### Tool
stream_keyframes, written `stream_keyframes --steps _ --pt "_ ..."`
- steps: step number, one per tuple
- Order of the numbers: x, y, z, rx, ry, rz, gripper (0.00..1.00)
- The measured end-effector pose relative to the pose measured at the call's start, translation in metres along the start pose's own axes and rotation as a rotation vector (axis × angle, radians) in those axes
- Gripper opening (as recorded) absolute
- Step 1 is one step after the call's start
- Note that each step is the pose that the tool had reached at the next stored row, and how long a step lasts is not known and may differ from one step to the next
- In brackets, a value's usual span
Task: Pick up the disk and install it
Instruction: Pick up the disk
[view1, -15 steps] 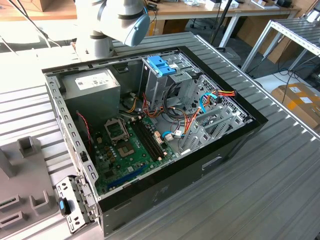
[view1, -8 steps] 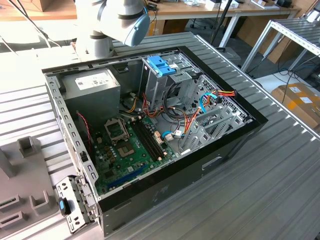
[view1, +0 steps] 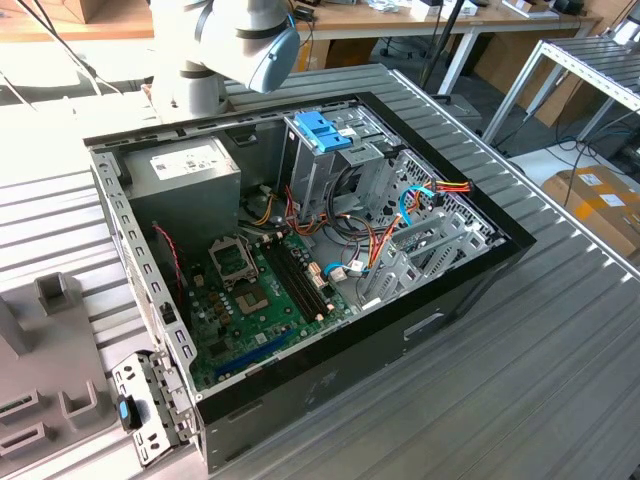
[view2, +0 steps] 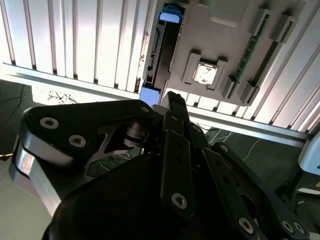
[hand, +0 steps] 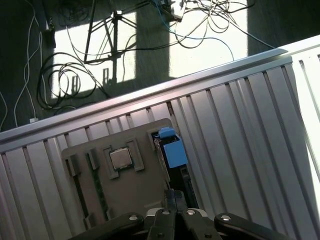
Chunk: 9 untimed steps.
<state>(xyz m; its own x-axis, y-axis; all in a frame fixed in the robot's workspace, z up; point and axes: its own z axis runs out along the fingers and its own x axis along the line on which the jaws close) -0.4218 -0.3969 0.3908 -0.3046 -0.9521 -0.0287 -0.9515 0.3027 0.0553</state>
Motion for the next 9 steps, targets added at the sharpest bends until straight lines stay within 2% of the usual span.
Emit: stream_keyframes --steps 9 --pt "0.0000 0.0000 0.0000 -0.0007 0.0012 -0.022 0.11"
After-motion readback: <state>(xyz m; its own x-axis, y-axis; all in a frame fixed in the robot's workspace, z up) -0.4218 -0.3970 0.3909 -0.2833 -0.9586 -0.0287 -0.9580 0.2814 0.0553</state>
